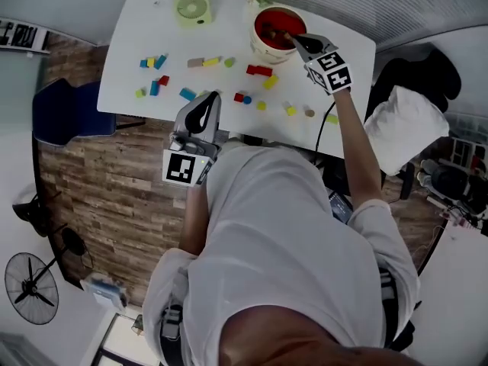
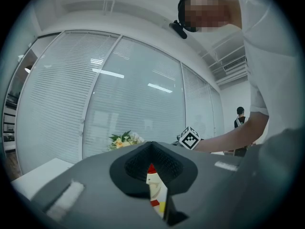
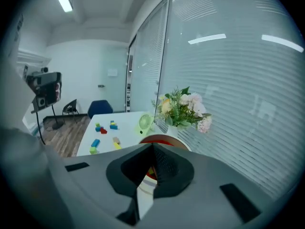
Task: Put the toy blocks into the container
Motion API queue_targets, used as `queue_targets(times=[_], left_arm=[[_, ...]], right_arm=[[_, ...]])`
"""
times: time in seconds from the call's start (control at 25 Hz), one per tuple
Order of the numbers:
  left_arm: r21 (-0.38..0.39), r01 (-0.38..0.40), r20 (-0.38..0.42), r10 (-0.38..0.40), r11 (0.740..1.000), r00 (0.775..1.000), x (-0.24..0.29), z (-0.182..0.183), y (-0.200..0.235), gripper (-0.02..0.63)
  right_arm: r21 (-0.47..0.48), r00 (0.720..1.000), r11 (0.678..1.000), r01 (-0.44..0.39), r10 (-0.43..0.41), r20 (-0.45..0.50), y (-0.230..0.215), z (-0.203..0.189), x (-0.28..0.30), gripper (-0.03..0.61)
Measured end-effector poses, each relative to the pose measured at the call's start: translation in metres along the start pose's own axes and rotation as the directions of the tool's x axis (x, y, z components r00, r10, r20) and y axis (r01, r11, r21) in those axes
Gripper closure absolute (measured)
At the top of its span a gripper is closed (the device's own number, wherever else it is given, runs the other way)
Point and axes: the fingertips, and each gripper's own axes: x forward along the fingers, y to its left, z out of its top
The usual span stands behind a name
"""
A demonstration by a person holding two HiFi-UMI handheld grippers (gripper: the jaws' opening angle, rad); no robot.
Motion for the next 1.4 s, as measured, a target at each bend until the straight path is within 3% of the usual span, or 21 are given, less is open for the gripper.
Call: queue_targets(times=[0.32,0.72,1.08,1.28,1.4], left_arm=[[0.025,0.108,-0.017,-0.107,0.994,0.994,0.037,0.0,-0.015,0.618],[0.041,0.196,-0.038,-0.194,0.98,0.98,0.075,-0.001,-0.036,0.618],[0.049,0.225,-0.067,-0.221,0.973,0.973,0.098,-0.006,-0.053,0.618],[0.054,0.219,-0.085,-0.214,0.974,0.973,0.103,-0.009,-0.057,0.618],[0.057,0.206,-0.092,-0.201,0.977,0.975,0.104,-0.01,-0.055,0.618]], right_arm=[[0.143,0.979,0.989,0.049,-0.076,0.191,0.017,0.015,-0.062,0.575],[0.239,0.939,0.959,0.153,-0.217,0.267,0.005,-0.02,-0.123,0.575],[0.305,0.942,0.917,0.258,-0.308,0.129,-0.021,-0.105,-0.153,0.572],[0.294,0.957,0.914,0.279,-0.289,-0.011,-0.033,-0.162,-0.152,0.498],[0.258,0.962,0.929,0.265,-0.236,-0.139,-0.038,-0.204,-0.141,0.416]])
